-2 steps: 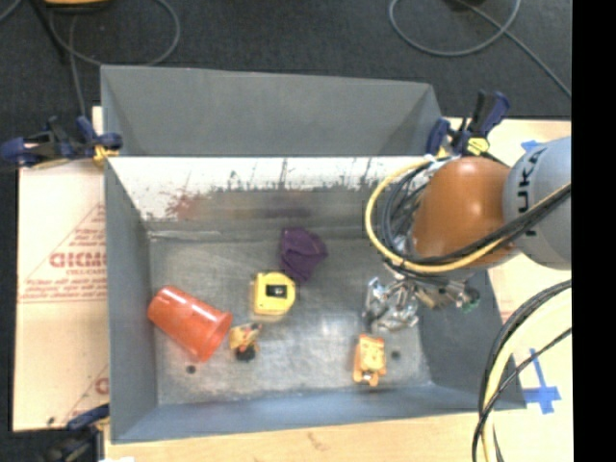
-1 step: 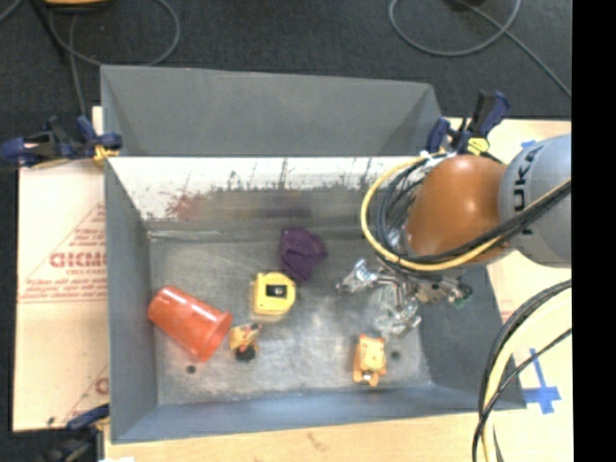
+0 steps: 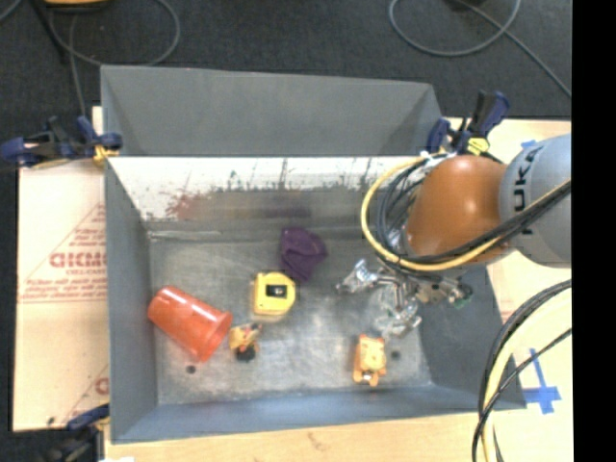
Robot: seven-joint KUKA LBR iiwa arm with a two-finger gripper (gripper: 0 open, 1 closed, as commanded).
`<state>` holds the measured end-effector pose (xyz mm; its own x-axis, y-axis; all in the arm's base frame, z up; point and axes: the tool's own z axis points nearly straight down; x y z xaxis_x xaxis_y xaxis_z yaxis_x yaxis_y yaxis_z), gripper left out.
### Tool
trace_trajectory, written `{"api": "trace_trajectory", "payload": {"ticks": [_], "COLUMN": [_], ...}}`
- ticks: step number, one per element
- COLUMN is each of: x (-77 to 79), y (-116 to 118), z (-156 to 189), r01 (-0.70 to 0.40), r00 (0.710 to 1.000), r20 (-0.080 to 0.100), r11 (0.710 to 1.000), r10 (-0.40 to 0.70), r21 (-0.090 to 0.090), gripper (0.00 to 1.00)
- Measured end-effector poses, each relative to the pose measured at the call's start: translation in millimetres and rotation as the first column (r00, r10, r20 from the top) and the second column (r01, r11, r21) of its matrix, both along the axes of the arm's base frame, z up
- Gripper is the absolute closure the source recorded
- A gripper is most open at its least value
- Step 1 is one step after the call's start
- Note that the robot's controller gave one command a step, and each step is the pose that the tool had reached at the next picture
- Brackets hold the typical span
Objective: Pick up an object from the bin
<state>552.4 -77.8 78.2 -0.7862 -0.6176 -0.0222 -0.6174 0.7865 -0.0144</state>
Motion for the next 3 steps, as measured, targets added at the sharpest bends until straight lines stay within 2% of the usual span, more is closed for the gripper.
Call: {"api": "trace_trajectory", "payload": {"ticks": [1, 2, 3], "x": [-38.3, -63.3, -53.8], "y": [26, 28, 100], "z": [5, 5, 2], "r01": [-0.116, -0.28, -0.589], "r00": [0.993, 0.96, 0.808], "r20": [-0.017, -0.023, -0.031], "r11": [0.993, 0.96, 0.808], "r10": [0.116, 0.28, 0.588], "r21": [-0.004, 0.003, -0.01], "gripper": [0.0, 0.0, 1.0]}}
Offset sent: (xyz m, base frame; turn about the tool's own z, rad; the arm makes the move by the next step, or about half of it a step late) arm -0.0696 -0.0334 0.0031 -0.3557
